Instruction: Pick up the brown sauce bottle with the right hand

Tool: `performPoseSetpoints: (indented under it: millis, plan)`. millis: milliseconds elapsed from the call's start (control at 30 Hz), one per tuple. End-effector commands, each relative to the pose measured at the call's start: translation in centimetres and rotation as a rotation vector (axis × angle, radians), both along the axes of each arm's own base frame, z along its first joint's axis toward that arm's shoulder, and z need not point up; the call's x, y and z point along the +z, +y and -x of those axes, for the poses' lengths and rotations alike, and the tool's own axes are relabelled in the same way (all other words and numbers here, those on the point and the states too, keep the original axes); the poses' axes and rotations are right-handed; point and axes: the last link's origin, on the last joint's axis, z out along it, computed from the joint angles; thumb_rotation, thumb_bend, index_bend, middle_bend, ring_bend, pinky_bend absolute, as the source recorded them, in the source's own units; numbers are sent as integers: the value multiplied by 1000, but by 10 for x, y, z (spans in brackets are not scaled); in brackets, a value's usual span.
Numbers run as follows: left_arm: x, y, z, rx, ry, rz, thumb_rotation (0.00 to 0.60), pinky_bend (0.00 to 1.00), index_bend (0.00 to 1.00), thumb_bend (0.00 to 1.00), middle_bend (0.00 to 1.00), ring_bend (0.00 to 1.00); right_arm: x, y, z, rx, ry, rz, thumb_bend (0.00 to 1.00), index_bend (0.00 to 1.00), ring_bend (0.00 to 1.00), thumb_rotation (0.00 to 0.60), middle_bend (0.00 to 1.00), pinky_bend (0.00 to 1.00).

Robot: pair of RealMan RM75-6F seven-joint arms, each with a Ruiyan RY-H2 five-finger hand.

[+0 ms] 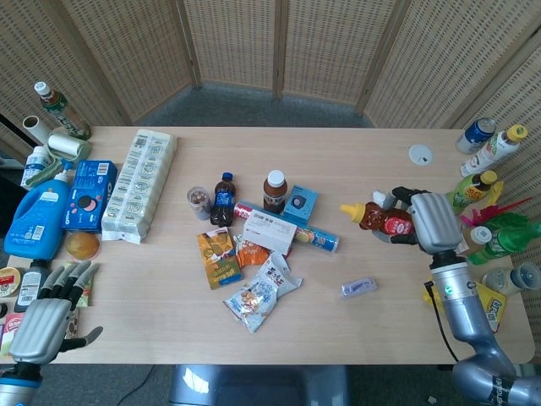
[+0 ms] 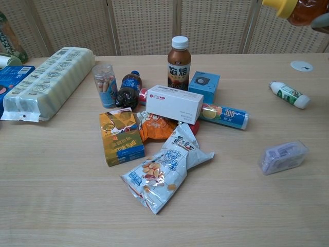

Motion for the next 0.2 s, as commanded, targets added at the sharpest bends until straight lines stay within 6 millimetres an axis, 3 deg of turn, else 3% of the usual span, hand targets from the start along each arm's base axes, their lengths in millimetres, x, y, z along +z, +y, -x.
performPoseSetpoints:
  millis: [33,200]
  plan:
    - [0,-1,1,2,-3,0,600,0,68,223,24,0,3,2,-3,-2,9,6,100,793,743,600,1000,809]
    - [0,0,2,-2,-7,-2,600,0,68,222,25,0,5,4,-4,-7,14,7,100,791,743,600,1000,809]
